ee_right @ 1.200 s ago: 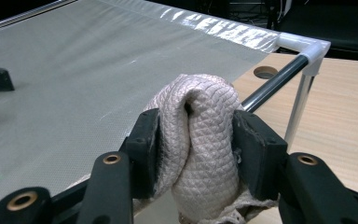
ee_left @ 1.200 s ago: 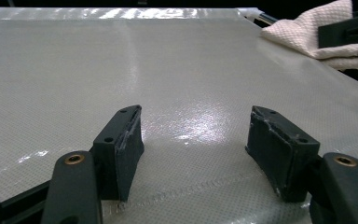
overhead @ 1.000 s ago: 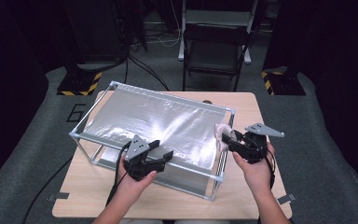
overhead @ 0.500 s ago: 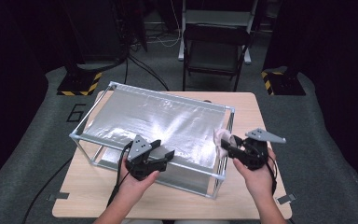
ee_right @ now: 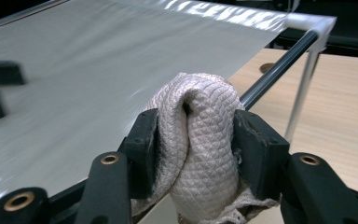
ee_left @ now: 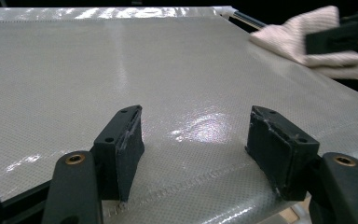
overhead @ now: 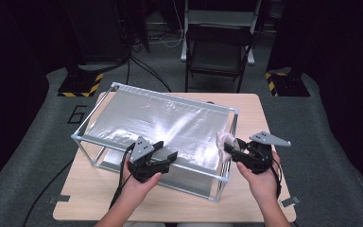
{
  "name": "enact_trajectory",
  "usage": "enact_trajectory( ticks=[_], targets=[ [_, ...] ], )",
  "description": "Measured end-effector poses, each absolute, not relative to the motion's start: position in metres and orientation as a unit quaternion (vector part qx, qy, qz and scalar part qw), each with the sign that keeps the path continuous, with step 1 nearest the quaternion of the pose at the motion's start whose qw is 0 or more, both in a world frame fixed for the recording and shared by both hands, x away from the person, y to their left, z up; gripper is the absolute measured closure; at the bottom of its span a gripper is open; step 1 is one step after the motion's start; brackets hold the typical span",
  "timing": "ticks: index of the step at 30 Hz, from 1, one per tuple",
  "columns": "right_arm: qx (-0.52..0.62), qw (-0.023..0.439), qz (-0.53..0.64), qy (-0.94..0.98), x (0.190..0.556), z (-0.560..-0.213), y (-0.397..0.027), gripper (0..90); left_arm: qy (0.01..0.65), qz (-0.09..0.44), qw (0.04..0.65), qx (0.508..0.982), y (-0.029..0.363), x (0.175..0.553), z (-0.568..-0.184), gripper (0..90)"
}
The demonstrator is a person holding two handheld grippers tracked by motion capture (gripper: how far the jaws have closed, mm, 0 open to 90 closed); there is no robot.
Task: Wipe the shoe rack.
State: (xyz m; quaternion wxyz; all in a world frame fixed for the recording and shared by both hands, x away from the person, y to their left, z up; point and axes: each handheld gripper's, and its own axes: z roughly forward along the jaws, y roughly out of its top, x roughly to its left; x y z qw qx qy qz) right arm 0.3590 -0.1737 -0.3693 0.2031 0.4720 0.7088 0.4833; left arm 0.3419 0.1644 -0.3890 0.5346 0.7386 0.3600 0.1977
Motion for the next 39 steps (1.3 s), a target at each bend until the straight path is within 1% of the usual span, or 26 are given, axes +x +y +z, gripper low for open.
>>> enact_trajectory(
  ticks=[6, 9, 13, 18, 22, 25, 29, 34, 37, 39],
  targets=[
    [0.492, 0.213, 0.472, 0.7, 0.4, -0.368, -0.179, 52.7, 0.36, 0.197, 0.536, 0.738, 0.165, 0.342, -0.389, 35.3],
    [0.502, 0.208, 0.474, 0.693, 0.409, -0.369, -0.181, 52.2, 0.362, 0.198, 0.535, 0.737, 0.164, 0.342, -0.389, 35.3],
    [0.501, 0.204, 0.483, 0.689, 0.401, -0.371, -0.18, 51.7, 0.361, 0.202, 0.533, 0.738, 0.165, 0.341, -0.389, 35.5],
    [0.489, 0.177, 0.508, 0.686, 0.356, -0.374, -0.176, 51.2, 0.364, 0.202, 0.534, 0.735, 0.165, 0.34, -0.39, 35.6],
    [0.479, 0.182, 0.516, 0.687, 0.319, -0.377, -0.167, 49.4, 0.359, 0.206, 0.53, 0.74, 0.166, 0.342, -0.39, 35.7],
    [0.474, 0.18, 0.508, 0.696, 0.306, -0.375, -0.163, 49.0, 0.359, 0.206, 0.53, 0.74, 0.166, 0.342, -0.39, 35.7],
    [0.465, 0.193, 0.498, 0.706, 0.306, -0.373, -0.162, 49.0, 0.359, 0.206, 0.533, 0.738, 0.165, 0.342, -0.39, 35.6],
    [0.466, 0.197, 0.495, 0.707, 0.321, -0.373, -0.17, 51.8, 0.353, 0.19, 0.54, 0.74, 0.163, 0.34, -0.387, 35.2],
    [0.473, 0.195, 0.495, 0.702, 0.332, -0.374, -0.176, 53.4, 0.351, 0.171, 0.543, 0.743, 0.164, 0.335, -0.382, 34.8],
    [0.475, 0.198, 0.491, 0.703, 0.339, -0.373, -0.179, 54.2, 0.35, 0.166, 0.545, 0.744, 0.167, 0.334, -0.38, 32.7]
  ],
)
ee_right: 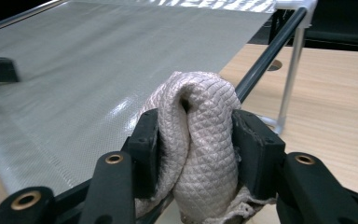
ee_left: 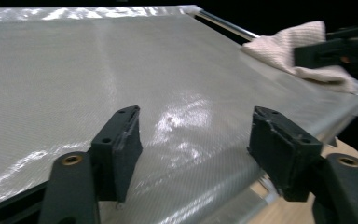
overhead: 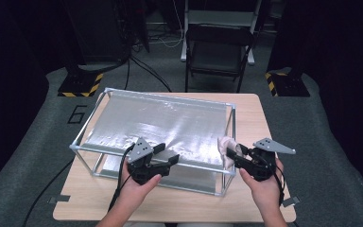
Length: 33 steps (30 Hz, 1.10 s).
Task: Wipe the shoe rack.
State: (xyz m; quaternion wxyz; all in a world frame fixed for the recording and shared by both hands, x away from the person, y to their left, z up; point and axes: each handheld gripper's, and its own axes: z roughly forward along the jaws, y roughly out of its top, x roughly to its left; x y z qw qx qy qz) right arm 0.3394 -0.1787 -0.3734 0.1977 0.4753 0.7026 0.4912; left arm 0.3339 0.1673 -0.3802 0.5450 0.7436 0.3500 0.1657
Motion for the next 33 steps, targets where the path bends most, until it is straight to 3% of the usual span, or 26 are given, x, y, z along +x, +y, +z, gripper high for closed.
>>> enact_trajectory(
  ticks=[5, 14, 18, 22, 33],
  targets=[
    [0.483, 0.201, 0.484, 0.702, 0.355, -0.372, -0.186, 55.4, 0.339, 0.184, 0.522, 0.761, 0.18, 0.334, -0.378, 27.3],
    [0.49, 0.198, 0.478, 0.701, 0.375, -0.371, -0.194, 56.6, 0.338, 0.21, 0.509, 0.764, 0.207, 0.336, -0.378, 27.3],
    [0.49, 0.197, 0.478, 0.702, 0.378, -0.37, -0.195, 57.6, 0.343, 0.193, 0.518, 0.759, 0.216, 0.338, -0.381, 30.6],
    [0.49, 0.205, 0.475, 0.702, 0.378, -0.369, -0.194, 58.6, 0.337, 0.22, 0.51, 0.761, 0.213, 0.337, -0.384, 34.1],
    [0.476, 0.203, 0.49, 0.702, 0.36, -0.354, -0.198, 64.5, 0.338, 0.219, 0.52, 0.754, 0.214, 0.335, -0.387, 34.1]
  ],
)
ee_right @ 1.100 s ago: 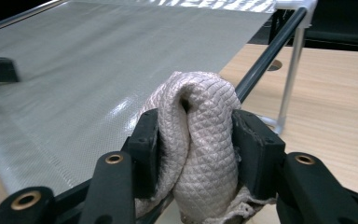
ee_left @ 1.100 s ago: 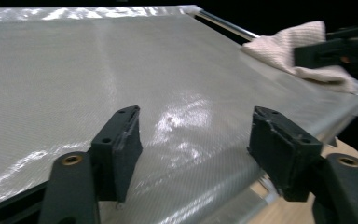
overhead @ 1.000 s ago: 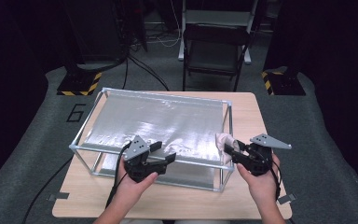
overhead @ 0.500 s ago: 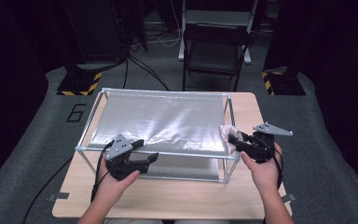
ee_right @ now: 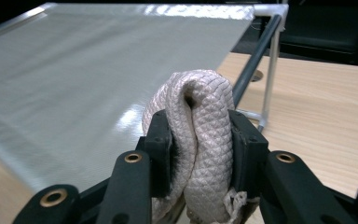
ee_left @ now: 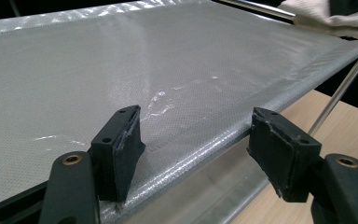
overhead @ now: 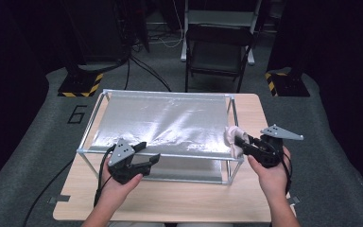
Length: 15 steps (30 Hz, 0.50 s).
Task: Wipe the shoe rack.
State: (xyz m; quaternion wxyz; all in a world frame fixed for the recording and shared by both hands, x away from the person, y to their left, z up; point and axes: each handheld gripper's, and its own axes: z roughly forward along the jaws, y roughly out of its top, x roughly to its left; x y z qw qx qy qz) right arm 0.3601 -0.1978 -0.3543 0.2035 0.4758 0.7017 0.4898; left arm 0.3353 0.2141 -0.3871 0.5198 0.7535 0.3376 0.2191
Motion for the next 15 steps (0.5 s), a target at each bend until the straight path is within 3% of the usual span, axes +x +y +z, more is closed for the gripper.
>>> enact_trajectory(
  ticks=[8, 15],
  targets=[
    [0.45, 0.209, 0.524, 0.692, 0.317, -0.347, -0.204, 64.1, 0.337, 0.22, 0.521, 0.753, 0.214, 0.335, -0.387, 34.1],
    [0.452, 0.206, 0.526, 0.691, 0.29, -0.366, -0.212, 63.2, 0.338, 0.22, 0.521, 0.752, 0.214, 0.335, -0.387, 34.1]
  ],
)
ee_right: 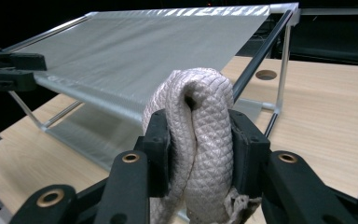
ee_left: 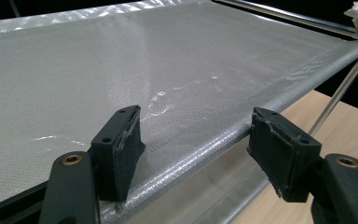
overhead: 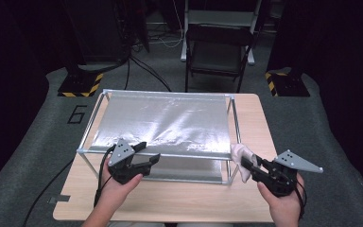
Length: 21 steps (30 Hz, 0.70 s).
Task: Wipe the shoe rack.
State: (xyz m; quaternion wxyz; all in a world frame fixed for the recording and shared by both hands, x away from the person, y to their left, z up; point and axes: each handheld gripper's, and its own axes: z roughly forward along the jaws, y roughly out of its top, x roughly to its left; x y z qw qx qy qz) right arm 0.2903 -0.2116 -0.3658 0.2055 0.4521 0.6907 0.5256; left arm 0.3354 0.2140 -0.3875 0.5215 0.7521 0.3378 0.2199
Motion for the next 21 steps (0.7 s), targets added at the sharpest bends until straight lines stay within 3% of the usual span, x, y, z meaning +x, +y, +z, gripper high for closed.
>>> enact_trajectory(
  ticks=[8, 21],
  targets=[
    [0.465, 0.185, 0.539, 0.678, 0.279, -0.394, -0.223, 62.9, 0.337, 0.221, 0.523, 0.751, 0.214, 0.336, -0.388, 34.1],
    [0.479, 0.195, 0.462, 0.72, 0.294, -0.435, -0.2, 60.1, 0.337, 0.224, 0.523, 0.75, 0.213, 0.336, -0.388, 34.1]
  ],
)
